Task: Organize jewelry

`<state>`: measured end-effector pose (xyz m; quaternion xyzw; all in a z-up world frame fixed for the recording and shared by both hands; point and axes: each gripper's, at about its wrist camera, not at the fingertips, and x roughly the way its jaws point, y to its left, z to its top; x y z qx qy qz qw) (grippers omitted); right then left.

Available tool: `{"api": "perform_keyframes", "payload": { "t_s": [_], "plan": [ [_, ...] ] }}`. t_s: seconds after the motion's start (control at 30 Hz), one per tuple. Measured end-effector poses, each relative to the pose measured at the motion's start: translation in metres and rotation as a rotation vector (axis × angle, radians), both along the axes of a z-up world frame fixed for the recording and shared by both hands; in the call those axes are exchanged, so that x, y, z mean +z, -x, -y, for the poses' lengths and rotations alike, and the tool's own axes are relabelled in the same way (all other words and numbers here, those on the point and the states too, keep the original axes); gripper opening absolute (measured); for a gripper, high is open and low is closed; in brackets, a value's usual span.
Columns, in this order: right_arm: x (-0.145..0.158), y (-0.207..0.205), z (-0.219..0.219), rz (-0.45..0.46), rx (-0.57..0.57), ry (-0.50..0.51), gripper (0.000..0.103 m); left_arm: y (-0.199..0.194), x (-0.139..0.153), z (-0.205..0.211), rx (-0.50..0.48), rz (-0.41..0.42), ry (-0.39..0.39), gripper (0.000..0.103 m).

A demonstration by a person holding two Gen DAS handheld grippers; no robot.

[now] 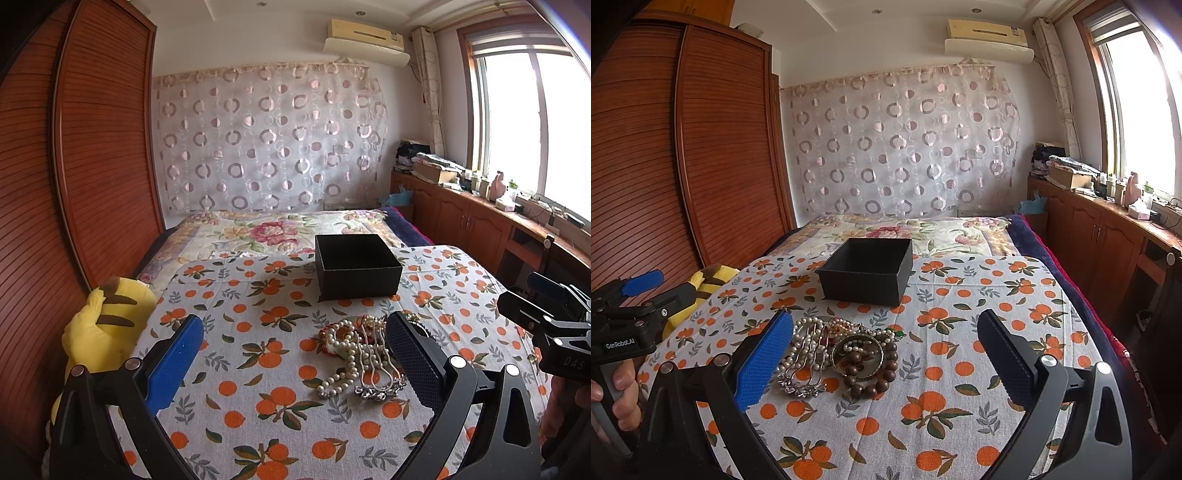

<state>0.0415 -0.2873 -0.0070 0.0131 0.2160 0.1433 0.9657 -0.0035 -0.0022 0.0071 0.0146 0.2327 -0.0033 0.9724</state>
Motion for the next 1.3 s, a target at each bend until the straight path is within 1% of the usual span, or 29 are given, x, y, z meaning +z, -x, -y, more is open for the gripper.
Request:
{"api": "perform_keyframes", "payload": {
  "t_s": [0.13,0.17,0.37,0.5,0.53,0.97,1.07,1.3],
  "plan": [
    [0.0003,0.0004,-0.0003,0.001,0.000,0.000,0.101,0.0017,0.0046,0.0013,0.000,0.001,0.000,0.096],
    [0.0004,0.0005,-0.0004,0.001,0.000,0.000,0.101,0.0002,0.0004,0.0001,0.000,0.001,0.000,0.096],
    [0.0011,0.0015,-0.0009,0.002,0.000,0.000,0.101,0.0003,0.0001,0.0001,0.003,0.005,-0.007,0.096],
    [0.0005,0.0014,-0.0010,0.002,0.000,0.000,0.101,0.0014,0.0041,-0.0005,0.003,0.003,-0.007,0.096],
    [0.0004,0.0015,-0.0010,0.002,0.000,0.001,0.101,0.0004,0.0004,0.0001,0.001,0.002,0.000,0.096],
    [0.0006,0.0022,-0.0006,0.004,0.000,0.001,0.101,0.0006,0.0003,0.0002,0.001,0.003,0.000,0.096],
    [0.0009,0.0023,-0.0004,0.005,0.000,0.001,0.101,0.0009,0.0056,0.0003,0.001,0.006,0.002,0.096],
    [0.0002,0.0024,0.0008,0.005,0.001,0.002,0.101,0.0009,0.0051,0.0002,0.001,0.005,0.001,0.096]
  ]
}}
